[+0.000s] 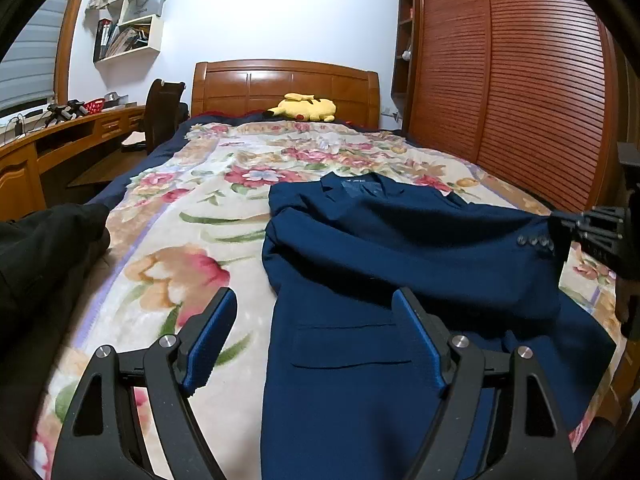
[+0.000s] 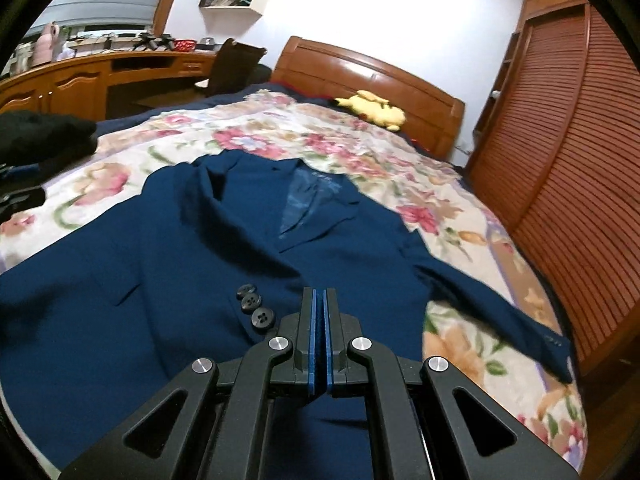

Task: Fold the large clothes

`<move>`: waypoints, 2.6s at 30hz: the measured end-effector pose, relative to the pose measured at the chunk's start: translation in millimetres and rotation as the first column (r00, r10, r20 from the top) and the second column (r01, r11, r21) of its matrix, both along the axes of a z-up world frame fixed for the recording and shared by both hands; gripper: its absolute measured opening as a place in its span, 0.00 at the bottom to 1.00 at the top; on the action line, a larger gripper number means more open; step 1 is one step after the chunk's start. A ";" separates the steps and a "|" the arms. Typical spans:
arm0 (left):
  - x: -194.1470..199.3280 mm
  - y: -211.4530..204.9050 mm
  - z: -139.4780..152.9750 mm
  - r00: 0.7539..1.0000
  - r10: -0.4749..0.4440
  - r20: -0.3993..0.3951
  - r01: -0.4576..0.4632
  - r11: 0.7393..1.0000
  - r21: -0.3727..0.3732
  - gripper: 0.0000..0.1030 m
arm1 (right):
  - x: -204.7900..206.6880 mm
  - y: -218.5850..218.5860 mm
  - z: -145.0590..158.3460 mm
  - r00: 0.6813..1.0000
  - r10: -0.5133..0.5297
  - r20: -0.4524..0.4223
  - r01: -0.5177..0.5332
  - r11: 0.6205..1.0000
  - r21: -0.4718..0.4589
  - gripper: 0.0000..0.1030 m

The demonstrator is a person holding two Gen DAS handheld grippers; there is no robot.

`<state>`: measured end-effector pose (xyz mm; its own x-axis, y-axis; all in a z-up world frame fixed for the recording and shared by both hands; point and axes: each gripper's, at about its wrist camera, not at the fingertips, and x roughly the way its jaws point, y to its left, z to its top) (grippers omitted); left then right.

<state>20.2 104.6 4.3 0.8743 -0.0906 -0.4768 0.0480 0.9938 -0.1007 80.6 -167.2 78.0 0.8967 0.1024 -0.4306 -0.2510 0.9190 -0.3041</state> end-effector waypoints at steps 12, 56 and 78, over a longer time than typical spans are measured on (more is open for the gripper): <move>-1.3 1.0 0.7 1.000 -0.002 0.003 0.002 1.000 -0.012 0.78 | 24.8 -8.5 -2.9 0.975 -0.219 -0.042 0.216 0.974 -0.071 0.03; 34.0 -114.4 5.4 0.985 -0.171 0.031 0.171 0.985 -0.006 1.00 | 11.2 -157.6 -7.5 0.936 -0.314 -0.157 0.332 0.937 0.106 0.66; 47.9 -158.4 -9.6 0.975 -0.216 -0.044 0.219 0.972 0.083 1.00 | 132.0 -291.5 9.3 0.808 -0.548 -0.215 0.582 0.800 0.148 0.66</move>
